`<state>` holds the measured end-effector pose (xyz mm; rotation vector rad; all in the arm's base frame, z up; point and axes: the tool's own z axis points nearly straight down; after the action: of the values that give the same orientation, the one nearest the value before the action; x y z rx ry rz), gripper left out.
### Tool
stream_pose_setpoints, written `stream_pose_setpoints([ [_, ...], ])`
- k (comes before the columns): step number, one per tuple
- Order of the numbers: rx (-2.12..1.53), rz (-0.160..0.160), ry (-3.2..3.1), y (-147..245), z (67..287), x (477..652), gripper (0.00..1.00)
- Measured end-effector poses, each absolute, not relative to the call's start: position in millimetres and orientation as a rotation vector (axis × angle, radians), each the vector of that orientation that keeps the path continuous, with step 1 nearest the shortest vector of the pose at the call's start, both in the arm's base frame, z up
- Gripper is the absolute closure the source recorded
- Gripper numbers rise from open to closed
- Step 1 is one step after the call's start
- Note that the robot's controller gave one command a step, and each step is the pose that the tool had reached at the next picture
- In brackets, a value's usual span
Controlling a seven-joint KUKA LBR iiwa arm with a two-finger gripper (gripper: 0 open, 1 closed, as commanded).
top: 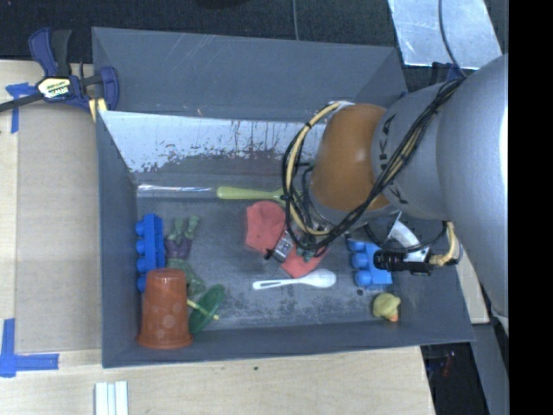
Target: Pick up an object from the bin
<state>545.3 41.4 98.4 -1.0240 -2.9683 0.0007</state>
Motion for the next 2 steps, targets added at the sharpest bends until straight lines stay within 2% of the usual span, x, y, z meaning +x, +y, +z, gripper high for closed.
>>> stream_pose_setpoints([
  [1, -0.718, 0.001, -3.063, 17.2, 76.7, 561.9, 0.00],
  [2, -1.144, -0.005, -2.930, 42.5, 71.5, 554.9, 1.00],
])
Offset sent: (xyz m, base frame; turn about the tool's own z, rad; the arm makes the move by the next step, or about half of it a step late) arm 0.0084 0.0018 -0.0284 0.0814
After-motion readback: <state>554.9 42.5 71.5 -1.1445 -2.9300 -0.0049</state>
